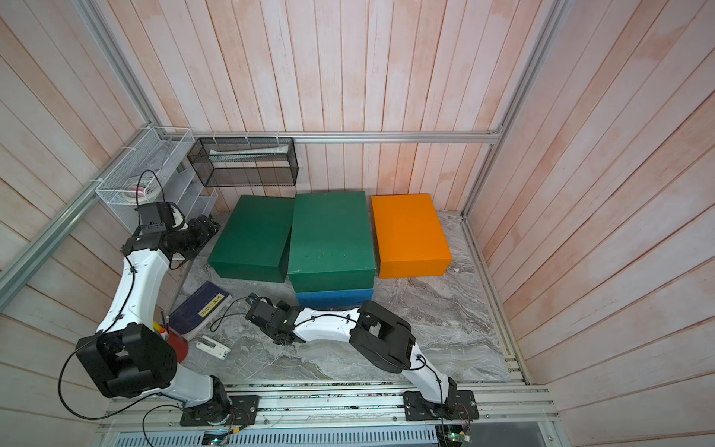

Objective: Stack the shoeboxes
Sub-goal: Adjust the shoeboxes at the center of the board.

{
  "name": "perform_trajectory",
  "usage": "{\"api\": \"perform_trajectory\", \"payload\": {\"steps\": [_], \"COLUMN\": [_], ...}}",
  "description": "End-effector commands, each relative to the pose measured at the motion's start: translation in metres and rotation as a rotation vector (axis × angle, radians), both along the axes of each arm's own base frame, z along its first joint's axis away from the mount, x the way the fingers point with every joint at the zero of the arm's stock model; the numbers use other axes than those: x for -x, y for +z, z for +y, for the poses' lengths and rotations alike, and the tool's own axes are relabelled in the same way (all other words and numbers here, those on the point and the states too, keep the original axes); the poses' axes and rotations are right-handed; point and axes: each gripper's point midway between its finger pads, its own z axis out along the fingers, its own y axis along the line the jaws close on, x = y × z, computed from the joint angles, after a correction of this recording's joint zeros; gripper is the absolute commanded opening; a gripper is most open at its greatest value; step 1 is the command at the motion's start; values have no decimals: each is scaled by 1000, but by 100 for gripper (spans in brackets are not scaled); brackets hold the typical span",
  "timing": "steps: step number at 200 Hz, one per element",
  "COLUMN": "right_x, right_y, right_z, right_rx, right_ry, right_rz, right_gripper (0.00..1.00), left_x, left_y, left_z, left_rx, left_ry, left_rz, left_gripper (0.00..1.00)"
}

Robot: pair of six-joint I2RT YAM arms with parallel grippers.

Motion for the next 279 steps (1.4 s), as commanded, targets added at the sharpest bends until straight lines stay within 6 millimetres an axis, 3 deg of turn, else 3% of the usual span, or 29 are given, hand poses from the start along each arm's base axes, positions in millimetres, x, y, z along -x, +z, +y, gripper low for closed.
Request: {"api": "perform_trajectory", "payload": {"steps": [1,33,75,112,169,215,248,279], "right_x": [-19,-33,-52,-67,-83,-102,-106,-89], "right_y": [5,-7,-21,-21,-26,-27,-13,13], "right_z": [0,-6,-31,-50,-79,-114,-103,-66], "right_rx": [13,44,73,71,86,80,31,-114], "right_ry": [-59,-108,-180,-225,-292,-363,-339,-226], "right_rz": [-105,-107,-85,-65,-38,-17,-6,86], "right_gripper": [0,0,0,0,0,0,0,0], "left_x": [-5,-8,-12,-17,-21,-23,-24,-26], "left_y": [-15,-17,-20,-27,-31,-30,-30,-31], "left_z": [5,4,5,7,10,11,11,15], "left_rx": [14,30,29,39,37,30,31,3], "left_ry": [5,-2,0,8,12,13,12,12], "left_rz": [15,15,18,34,43,43,42,52], "left_gripper": [87,87,87,94,93,94,94,95]}}
